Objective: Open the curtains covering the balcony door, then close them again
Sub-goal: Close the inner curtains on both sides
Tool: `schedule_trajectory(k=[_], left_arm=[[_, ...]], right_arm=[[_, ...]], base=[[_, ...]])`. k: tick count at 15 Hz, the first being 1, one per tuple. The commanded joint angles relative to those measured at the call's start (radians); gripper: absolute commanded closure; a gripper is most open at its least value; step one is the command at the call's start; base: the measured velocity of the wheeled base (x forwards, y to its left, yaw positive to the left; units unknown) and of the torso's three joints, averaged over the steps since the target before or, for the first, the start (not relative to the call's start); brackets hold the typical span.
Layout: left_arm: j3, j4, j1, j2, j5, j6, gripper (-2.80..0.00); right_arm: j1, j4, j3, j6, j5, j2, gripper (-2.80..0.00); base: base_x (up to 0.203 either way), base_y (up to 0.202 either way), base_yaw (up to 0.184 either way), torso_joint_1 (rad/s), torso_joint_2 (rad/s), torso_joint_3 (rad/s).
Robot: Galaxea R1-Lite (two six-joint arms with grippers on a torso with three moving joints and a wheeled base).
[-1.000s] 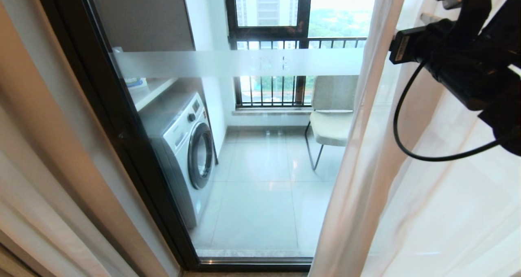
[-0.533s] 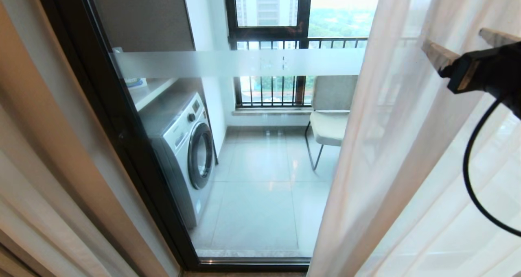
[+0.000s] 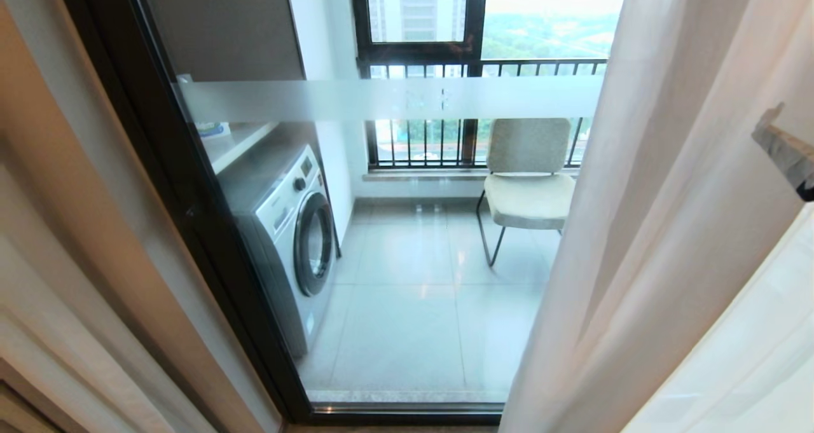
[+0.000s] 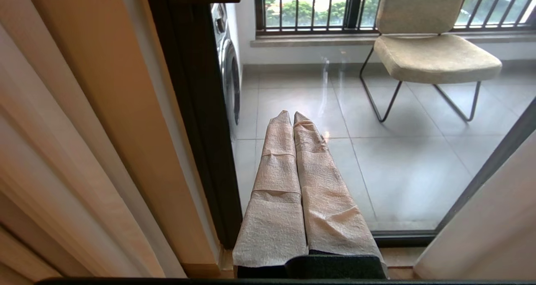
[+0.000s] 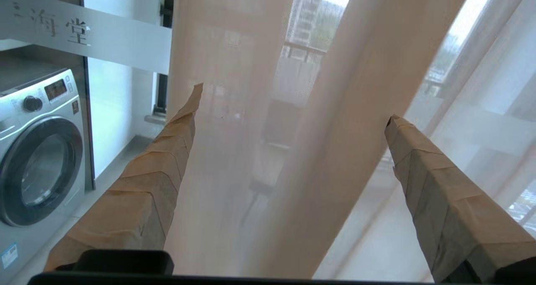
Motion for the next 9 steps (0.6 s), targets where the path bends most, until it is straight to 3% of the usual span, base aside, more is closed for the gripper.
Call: schedule_trajectory(k=[1, 8, 9], left_arm=[[0.000, 0.000, 0.000, 0.000, 0.000, 0.000, 0.00], [0.000, 0.000, 0.000, 0.000, 0.000, 0.000, 0.00], [0.000, 0.000, 0.000, 0.000, 0.000, 0.000, 0.00]], right_arm=[[-0.003, -0.009, 0.009, -0.002, -0.002, -0.036, -2.80], [-0.005, -0.001, 0.021, -0.002, -0.002, -0.053, -2.80], [-0.006, -0.001, 0.022, -0.002, -0.002, -0.053, 0.00]], base=[[0.000, 0.000, 0.000, 0.000, 0.00, 0.000], [0.000, 0.000, 0.000, 0.000, 0.00, 0.000], [0.000, 0.000, 0.000, 0.000, 0.00, 0.000]])
